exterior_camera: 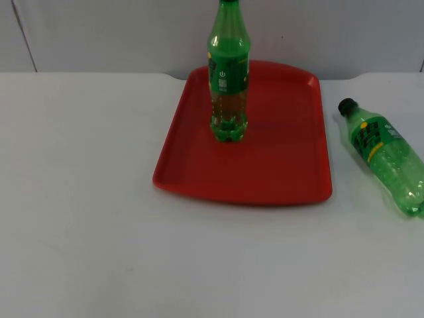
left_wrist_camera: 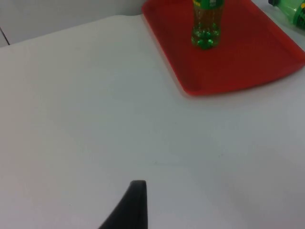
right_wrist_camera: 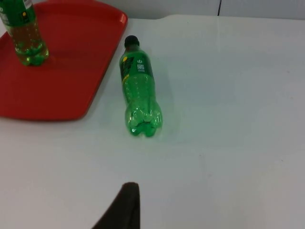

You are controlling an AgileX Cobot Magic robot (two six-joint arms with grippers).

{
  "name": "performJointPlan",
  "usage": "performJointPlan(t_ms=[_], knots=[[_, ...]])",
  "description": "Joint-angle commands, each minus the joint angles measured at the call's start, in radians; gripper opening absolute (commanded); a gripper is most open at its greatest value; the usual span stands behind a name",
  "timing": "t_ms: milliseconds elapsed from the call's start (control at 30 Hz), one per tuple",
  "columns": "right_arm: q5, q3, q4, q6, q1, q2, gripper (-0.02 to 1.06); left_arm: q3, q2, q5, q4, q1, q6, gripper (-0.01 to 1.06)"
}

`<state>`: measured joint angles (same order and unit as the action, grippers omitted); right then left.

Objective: Place the bottle upright on the tray.

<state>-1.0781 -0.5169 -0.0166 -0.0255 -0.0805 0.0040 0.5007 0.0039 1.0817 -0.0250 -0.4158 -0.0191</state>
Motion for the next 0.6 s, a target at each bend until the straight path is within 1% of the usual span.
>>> performJointPlan(t_ms=[0,367,500,567], knots=[[0.001,0.001,0.002,-0.009,0.004,-0.004,1.05,-0.006,-0.004,-0.008,-0.007,-0.002,0.007,1.05],[0.004,-0.001,0.002,-0.007,0.004,0.007,1.05,-0.006,-0.004,-0.008,-0.007,-0.002,0.007,1.05],[0.036,-0.023,0.009,-0.007,0.004,0.069,1.05,-0.006,-0.004,-0.008,-0.007,-0.002,0.007,1.05],[0.083,-0.051,0.026,-0.007,0.004,0.116,1.05,-0.006,-0.004,-0.008,-0.007,-0.002,0.007,1.05]])
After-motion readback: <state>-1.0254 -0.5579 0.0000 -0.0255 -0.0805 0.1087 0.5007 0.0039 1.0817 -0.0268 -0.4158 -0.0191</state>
